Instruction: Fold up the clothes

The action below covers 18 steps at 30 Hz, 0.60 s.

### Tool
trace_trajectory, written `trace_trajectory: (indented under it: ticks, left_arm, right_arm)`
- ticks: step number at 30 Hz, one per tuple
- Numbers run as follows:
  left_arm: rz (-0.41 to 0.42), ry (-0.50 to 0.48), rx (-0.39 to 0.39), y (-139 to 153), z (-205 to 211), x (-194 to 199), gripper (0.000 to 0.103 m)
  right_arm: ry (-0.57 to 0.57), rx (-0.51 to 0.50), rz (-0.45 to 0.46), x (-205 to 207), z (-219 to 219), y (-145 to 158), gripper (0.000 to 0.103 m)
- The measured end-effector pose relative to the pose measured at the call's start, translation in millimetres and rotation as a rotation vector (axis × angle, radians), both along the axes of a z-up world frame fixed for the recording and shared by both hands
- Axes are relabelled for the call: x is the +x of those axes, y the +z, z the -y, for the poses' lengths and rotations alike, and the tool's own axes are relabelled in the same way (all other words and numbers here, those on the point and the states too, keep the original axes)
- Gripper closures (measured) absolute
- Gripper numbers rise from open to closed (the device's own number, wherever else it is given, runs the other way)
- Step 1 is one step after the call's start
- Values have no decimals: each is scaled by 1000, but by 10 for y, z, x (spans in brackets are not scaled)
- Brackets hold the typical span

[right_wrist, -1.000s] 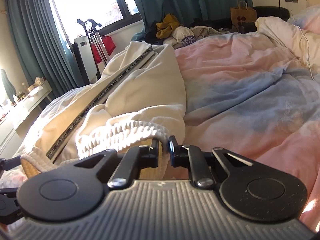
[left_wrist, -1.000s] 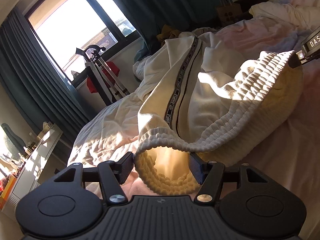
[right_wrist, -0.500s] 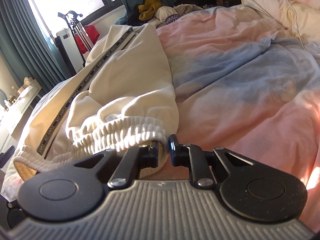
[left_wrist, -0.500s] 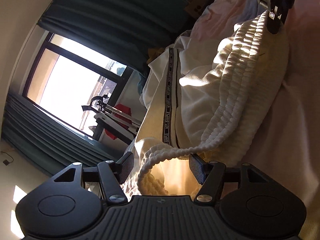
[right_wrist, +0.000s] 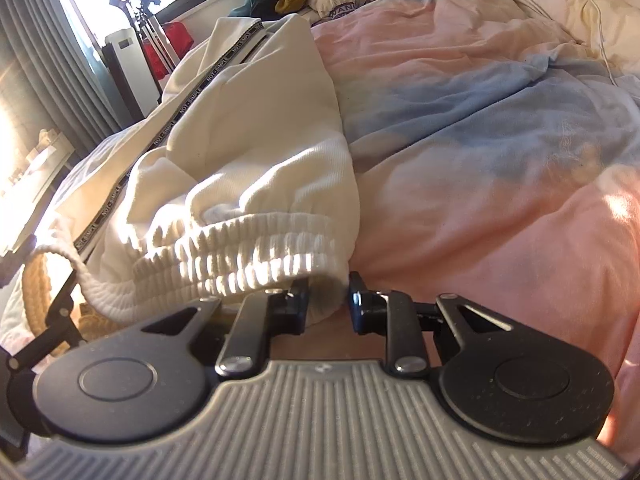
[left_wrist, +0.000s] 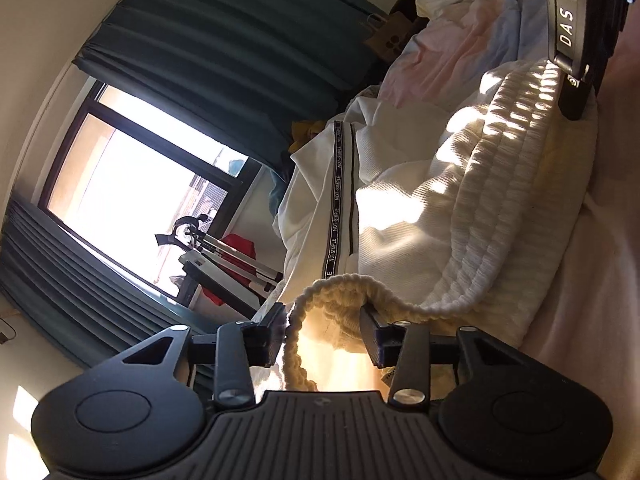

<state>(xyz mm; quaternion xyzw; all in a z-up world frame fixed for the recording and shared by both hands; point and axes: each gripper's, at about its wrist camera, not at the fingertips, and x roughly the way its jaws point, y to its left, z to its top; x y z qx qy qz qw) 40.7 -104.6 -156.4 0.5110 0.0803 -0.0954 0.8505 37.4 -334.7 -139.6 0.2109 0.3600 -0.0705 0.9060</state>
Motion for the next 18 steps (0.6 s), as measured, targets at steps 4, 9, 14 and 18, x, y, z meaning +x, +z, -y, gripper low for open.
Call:
trace_trajectory:
  ticks: [4,9,14,18]
  left_arm:
    - [-26,24,-147,247,-128,56,93]
    - [-70,93,-370,562,-357,144,95]
    - [-144,200,-629,872,-677,286,96]
    - [-218,280,-796,973,-975,378,96]
  right_arm:
    - [9,-36,0,6,-37,19,77]
    - [25,-83,1,8,-96,48,77]
    - [68,-195,-14,10,-241,61,72]
    - [120,-232,-22,18,-337,52,63]
